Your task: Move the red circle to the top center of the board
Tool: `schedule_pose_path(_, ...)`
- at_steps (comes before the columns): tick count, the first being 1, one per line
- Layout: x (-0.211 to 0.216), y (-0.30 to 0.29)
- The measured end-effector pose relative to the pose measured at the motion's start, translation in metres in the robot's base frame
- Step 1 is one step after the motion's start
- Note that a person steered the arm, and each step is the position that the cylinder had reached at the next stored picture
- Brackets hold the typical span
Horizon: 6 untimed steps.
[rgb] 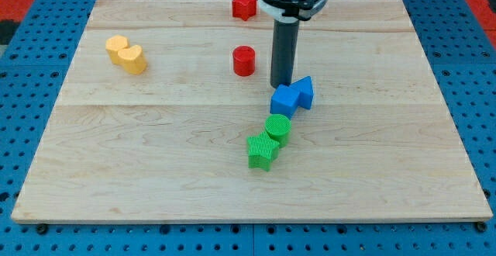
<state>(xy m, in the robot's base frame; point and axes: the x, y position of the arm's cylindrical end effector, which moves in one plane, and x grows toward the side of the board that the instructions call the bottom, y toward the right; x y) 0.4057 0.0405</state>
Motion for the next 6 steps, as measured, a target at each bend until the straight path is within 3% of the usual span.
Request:
schedule_pose_path(2,0.000,-0.040)
schedule_pose_path(6,-0.068,-0.040)
